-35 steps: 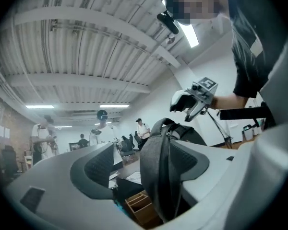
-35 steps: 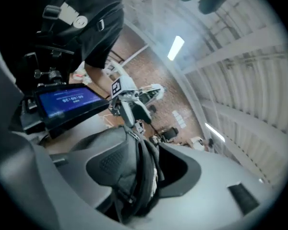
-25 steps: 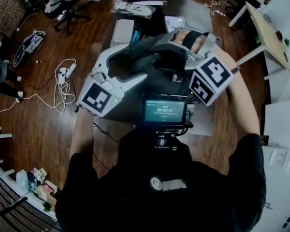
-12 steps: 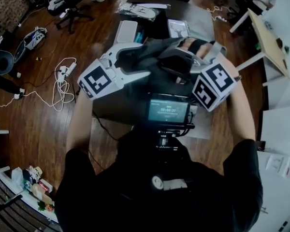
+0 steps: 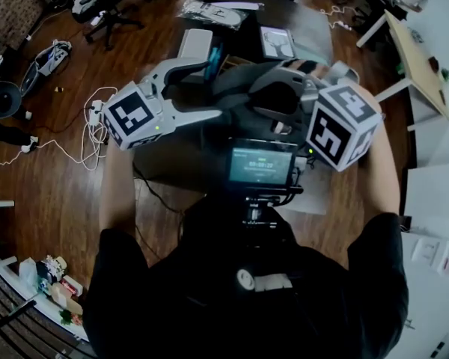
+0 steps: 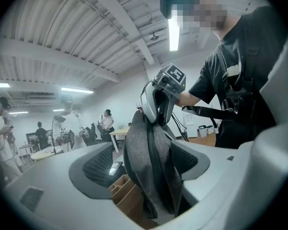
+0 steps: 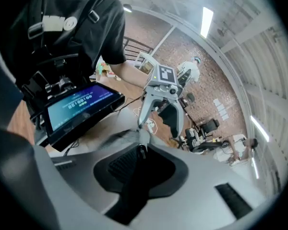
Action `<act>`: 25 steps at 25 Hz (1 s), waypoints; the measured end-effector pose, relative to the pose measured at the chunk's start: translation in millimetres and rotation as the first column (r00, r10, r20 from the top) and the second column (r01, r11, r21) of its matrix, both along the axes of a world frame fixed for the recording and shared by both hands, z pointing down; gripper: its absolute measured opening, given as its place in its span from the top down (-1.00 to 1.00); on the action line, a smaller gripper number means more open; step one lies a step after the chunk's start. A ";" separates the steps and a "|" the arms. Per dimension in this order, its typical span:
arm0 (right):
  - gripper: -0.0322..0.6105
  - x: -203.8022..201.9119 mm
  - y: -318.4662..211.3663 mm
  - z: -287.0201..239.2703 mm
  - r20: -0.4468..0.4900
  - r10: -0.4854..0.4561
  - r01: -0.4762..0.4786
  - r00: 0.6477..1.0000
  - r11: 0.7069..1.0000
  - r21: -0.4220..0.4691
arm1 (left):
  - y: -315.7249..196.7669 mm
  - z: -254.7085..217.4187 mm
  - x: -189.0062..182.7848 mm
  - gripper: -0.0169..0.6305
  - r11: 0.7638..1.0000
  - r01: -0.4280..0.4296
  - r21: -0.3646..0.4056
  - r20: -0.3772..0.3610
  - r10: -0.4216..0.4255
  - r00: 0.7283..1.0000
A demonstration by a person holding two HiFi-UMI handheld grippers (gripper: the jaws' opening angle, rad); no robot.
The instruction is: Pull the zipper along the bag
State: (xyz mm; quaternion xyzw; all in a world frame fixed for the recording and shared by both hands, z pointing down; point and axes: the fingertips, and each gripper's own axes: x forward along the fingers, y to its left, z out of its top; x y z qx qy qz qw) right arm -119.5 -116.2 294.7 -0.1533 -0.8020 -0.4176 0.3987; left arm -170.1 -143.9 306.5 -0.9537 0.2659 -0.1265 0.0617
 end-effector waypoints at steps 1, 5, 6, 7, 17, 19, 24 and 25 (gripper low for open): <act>0.65 -0.7 1.5 -1.0 -0.012 0.012 -0.012 1.000 1.000 -0.016 | 1.9 -2.3 -5.1 -0.21 1.000 -0.001 -0.004 0.011 0.001 1.000; 0.65 -3.1 9.9 -1.9 -0.009 0.043 -0.043 0.999 0.999 -0.021 | 19.5 2.6 -13.9 -0.21 0.996 -0.050 -0.080 0.062 0.056 0.997; 0.65 -1.6 11.6 -3.0 -0.017 0.055 -0.055 0.998 0.998 -0.024 | 25.0 11.5 -8.0 -0.21 0.990 -0.084 -0.115 0.091 0.095 0.991; 0.65 -0.1 13.5 -3.9 -0.030 0.067 -0.067 0.997 0.997 -0.024 | 29.2 21.9 -2.0 -0.21 0.983 -0.111 -0.147 0.124 0.130 0.984; 0.64 -3.5 21.6 2.9 -0.139 0.069 -0.064 0.988 0.997 0.042 | 23.9 31.5 31.9 -0.20 0.981 -0.195 0.012 0.014 0.195 0.981; 0.64 -4.3 22.9 2.3 -0.129 0.060 -0.057 0.990 0.998 0.024 | 24.4 30.8 32.1 -0.14 0.979 -0.200 0.025 -0.054 0.201 0.978; 0.64 -0.8 28.4 -10.4 -0.097 0.050 -0.051 0.994 0.999 -0.010 | 25.9 29.5 33.7 0.00 0.975 -0.224 -0.011 -0.097 0.222 0.970; 0.66 0.7 28.0 -13.2 -0.086 0.050 -0.052 0.995 0.998 -0.022 | 25.6 30.7 34.1 0.00 0.973 -0.229 -0.014 -0.095 0.226 0.969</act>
